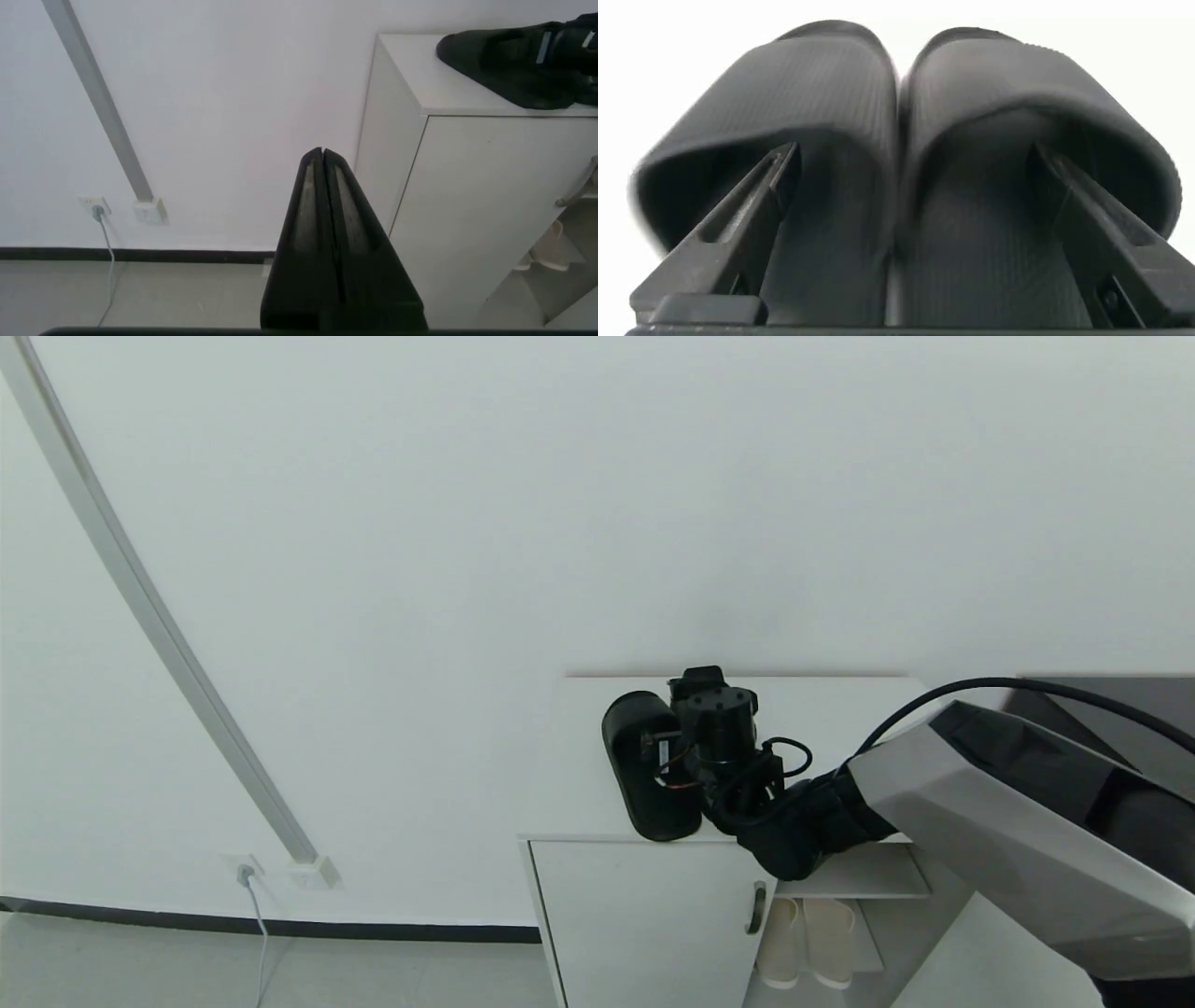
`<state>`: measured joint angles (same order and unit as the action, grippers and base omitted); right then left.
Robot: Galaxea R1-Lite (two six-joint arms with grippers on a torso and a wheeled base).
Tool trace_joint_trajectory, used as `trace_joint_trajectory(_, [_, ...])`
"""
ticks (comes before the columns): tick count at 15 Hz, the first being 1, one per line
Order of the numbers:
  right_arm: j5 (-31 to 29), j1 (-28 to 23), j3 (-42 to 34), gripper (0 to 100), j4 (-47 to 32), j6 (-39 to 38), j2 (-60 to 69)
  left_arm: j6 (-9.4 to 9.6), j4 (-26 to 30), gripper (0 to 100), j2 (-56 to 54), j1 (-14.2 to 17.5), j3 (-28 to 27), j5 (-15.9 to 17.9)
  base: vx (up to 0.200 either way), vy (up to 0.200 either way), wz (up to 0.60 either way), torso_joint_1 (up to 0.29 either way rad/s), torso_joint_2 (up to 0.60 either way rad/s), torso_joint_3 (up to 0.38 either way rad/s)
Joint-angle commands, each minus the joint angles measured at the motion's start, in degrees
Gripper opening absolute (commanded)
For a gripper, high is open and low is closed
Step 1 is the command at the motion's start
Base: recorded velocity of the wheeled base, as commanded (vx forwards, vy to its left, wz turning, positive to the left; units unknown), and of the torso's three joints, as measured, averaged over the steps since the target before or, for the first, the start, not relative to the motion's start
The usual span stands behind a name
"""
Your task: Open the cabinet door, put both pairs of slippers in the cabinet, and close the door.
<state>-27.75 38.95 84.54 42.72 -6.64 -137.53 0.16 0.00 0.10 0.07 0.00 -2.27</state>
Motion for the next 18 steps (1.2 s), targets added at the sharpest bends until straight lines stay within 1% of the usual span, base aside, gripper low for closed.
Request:
trace_joint_trajectory(1, [0.0,-0.5,2.4,100,0.0,0.2,-2.5,0.02,0.0,0,0.0,0.0,0.0,0.0,0.000,0.000,0.00,0.000,0.00,0.000])
trace_joint_trajectory(2, [0.1,-0.7,2.4,0,0.0,0.2,-2.5,0.02,0.0,0,0.0,0.0,0.0,0.0,0.000,0.000,0.00,0.000,0.00,0.000])
trace_joint_trajectory(10, [0.0,-0.8,2.2,0,0.2,0.3,-2.0,0.02,0.0,0,0.0,0.0,0.0,0.0,0.000,0.000,0.00,0.000,0.00,0.000])
trace_joint_trajectory(12, [0.0,-0.7,0.5,0,0.4,0.5,-0.1,0.02,0.0,0,0.0,0.0,0.0,0.0,0.000,0.000,0.00,0.000,0.00,0.000])
trace_joint_trajectory(13, [0.0,-0.5,-1.8,0,1.1,0.5,2.1,0.11,0.0,0,0.0,0.0,0.0,0.0,0.000,0.000,0.00,0.000,0.00,0.000])
trace_joint_trajectory(15, [0.0,0.4,-10.0,0,4.0,0.6,7.7,0.02,0.0,0,0.0,0.0,0.0,0.0,0.000,0.000,0.00,0.000,0.00,0.000])
trace_joint_trajectory(16, [0.1,1.1,-17.1,0,6.7,1.0,12.4,0.02,0.0,0,0.0,0.0,0.0,0.0,0.000,0.000,0.00,0.000,0.00,0.000])
trace_joint_trajectory(17, [0.1,1.6,-21.0,0,8.0,1.3,14.8,0.02,0.0,0,0.0,0.0,0.0,0.0,0.000,0.000,0.00,0.000,0.00,0.000])
trace_joint_trajectory(18, [0.8,2.5,-30.5,0,11.0,1.3,20.2,0.02,0.0,0,0.0,0.0,0.0,0.0,0.000,0.000,0.00,0.000,0.00,0.000])
